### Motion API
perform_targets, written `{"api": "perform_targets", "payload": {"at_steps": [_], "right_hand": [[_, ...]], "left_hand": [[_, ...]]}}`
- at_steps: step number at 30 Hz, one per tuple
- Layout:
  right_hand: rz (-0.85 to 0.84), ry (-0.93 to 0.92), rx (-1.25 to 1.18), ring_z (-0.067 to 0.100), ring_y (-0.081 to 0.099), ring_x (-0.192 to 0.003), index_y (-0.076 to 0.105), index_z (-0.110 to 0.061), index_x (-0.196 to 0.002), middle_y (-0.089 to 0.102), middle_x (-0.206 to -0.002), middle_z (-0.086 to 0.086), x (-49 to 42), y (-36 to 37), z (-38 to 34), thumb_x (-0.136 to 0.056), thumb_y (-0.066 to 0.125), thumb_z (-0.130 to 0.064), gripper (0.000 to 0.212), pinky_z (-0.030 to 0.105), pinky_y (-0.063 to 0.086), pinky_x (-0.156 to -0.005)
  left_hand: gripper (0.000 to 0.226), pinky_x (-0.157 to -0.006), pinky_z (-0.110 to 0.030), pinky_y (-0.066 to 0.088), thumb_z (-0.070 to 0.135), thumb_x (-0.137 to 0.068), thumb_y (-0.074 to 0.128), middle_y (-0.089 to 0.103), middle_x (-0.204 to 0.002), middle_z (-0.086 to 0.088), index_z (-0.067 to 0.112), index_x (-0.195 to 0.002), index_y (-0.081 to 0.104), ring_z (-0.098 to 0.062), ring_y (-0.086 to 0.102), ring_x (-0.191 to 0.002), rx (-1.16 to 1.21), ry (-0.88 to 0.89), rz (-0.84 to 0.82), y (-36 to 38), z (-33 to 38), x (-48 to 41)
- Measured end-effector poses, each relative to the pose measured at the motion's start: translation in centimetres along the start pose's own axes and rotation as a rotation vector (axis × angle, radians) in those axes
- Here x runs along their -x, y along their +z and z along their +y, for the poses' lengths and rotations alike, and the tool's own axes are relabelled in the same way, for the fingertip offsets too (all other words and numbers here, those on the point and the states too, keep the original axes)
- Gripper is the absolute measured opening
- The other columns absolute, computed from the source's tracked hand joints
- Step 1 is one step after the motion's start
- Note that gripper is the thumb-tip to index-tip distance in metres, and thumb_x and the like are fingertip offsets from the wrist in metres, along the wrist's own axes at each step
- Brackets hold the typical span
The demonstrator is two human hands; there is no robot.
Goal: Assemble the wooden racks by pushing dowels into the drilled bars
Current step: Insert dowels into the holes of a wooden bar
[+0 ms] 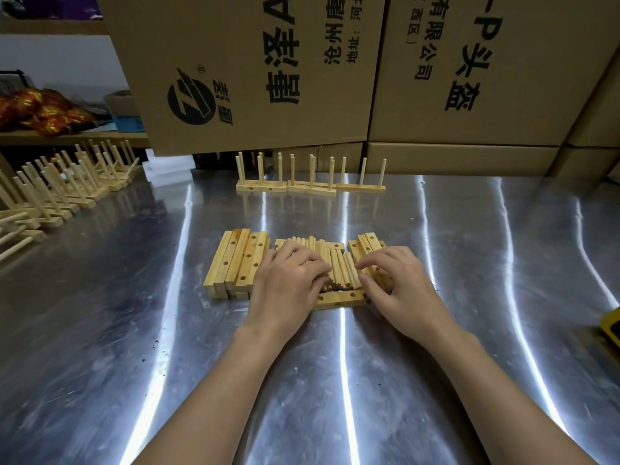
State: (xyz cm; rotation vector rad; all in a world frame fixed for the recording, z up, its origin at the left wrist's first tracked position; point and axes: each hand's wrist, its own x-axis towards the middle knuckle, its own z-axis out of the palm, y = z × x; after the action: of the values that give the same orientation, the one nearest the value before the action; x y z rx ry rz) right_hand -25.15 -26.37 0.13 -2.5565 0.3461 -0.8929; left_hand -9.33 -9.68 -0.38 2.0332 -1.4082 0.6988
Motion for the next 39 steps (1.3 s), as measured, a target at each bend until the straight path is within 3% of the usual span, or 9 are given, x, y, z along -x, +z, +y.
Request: {"api": "perform_targets", "payload": {"at_steps": [3, 5, 7, 9, 11, 14, 19, 27, 39], "right_hand": [[0.059, -0.02, 0.008, 0.01, 0.053, -0.11, 0.073, -0.026, -0.105, 0.064, -0.106, -0.018, 0.1, 0.0, 0.1, -0.098, 0.069, -0.022, 0.009, 0.039, 0.047, -0.094], [0.117, -0.017, -0.009, 0.006, 0.054, -0.106, 0.074, -0.025, -0.103, 0.066, -0.103, -0.018, 0.0, 0.0, 0.0, -0.096, 0.073, -0.015, 0.013, 0.031, 0.046, -0.092], [0.151, 0.014, -0.089, 0.003, 0.059, -0.104, 0.074, -0.028, -0.109, 0.068, -0.103, -0.022, -0.1, 0.0, -0.3, -0.097, 0.073, -0.017, 0.016, 0.021, 0.045, -0.09], [0.14, 0.074, -0.244, 0.008, 0.067, -0.105, 0.073, -0.029, -0.122, 0.071, -0.106, -0.019, -0.2, -0.1, -0.8, -0.098, 0.074, -0.023, 0.024, 0.018, 0.049, -0.087], [0.087, 0.147, -0.402, 0.013, 0.071, -0.102, 0.07, -0.032, -0.131, 0.074, -0.108, -0.014, -0.3, 0.0, -1.3, -0.097, 0.076, -0.027, 0.035, 0.026, 0.057, -0.082], [0.07, 0.188, -0.525, 0.017, 0.073, -0.094, 0.073, -0.031, -0.126, 0.078, -0.102, -0.01, -0.2, 0.4, -2.2, -0.094, 0.08, -0.025, 0.033, 0.038, 0.061, -0.08], [0.14, 0.2, -0.603, 0.019, 0.075, -0.083, 0.08, -0.022, -0.108, 0.08, -0.091, -0.005, -0.1, 0.7, -2.7, -0.095, 0.08, -0.02, 0.014, 0.032, 0.056, -0.074], [0.213, 0.212, -0.678, 0.022, 0.076, -0.083, 0.079, -0.028, -0.106, 0.079, -0.096, 0.0, -0.2, -0.1, -2.8, -0.095, 0.08, -0.021, 0.013, 0.048, 0.062, -0.077], [0.204, 0.215, -0.715, 0.024, 0.076, -0.091, 0.08, -0.022, -0.105, 0.08, -0.099, 0.001, -0.4, -0.3, -2.7, -0.094, 0.08, -0.014, 0.014, 0.045, 0.063, -0.084]], "left_hand": [[0.014, -0.082, -0.027, 0.04, 0.025, -0.09, 0.084, 0.076, -0.1, 0.015, 0.028, -0.103, 0.082, -0.012, 0.063, -0.1, 0.036, -0.025, 0.092, -0.4, 0.1, -0.1], [0.016, -0.083, -0.027, 0.048, 0.026, -0.093, 0.081, 0.076, -0.102, 0.017, 0.029, -0.109, 0.08, -0.006, 0.065, -0.099, 0.17, -0.149, 0.214, -0.9, 0.3, -0.2], [0.016, -0.085, -0.026, 0.055, 0.026, -0.095, 0.079, 0.077, -0.101, 0.021, 0.031, -0.11, 0.079, -0.003, 0.07, -0.099, 0.455, -0.38, 0.308, -1.6, 0.4, -0.3], [0.015, -0.088, -0.028, 0.06, 0.021, -0.096, 0.079, 0.08, -0.102, 0.016, 0.028, -0.109, 0.078, -0.006, 0.074, -0.102, 0.79, -0.58, 0.276, -2.1, 0.2, -0.5], [0.015, -0.091, -0.028, 0.061, 0.014, -0.096, 0.078, 0.082, -0.104, 0.006, 0.019, -0.11, 0.078, -0.011, 0.077, -0.104, 1.031, -0.676, 0.223, -2.6, -0.1, -0.5], [0.019, -0.088, -0.022, 0.059, 0.008, -0.096, 0.076, 0.082, -0.107, -0.004, 0.009, -0.115, 0.076, -0.017, 0.078, -0.101, 1.215, -0.715, 0.196, -3.2, -0.2, -0.5], [0.021, -0.078, -0.014, 0.055, 0.009, -0.099, 0.073, 0.082, -0.11, -0.005, 0.009, -0.119, 0.076, -0.02, 0.079, -0.1, 1.242, -0.706, 0.124, -3.5, 0.2, -0.5], [0.019, -0.078, -0.013, 0.054, 0.007, -0.099, 0.073, 0.082, -0.109, -0.004, 0.01, -0.117, 0.076, -0.016, 0.078, -0.101, 1.212, -0.671, 0.11, -3.8, -0.3, -0.4], [0.026, -0.087, -0.021, 0.058, 0.006, -0.085, 0.086, 0.082, -0.108, -0.008, 0.011, -0.109, 0.078, -0.022, 0.077, -0.106, 1.223, -0.607, 0.04, -4.3, -1.9, -0.4]]}}
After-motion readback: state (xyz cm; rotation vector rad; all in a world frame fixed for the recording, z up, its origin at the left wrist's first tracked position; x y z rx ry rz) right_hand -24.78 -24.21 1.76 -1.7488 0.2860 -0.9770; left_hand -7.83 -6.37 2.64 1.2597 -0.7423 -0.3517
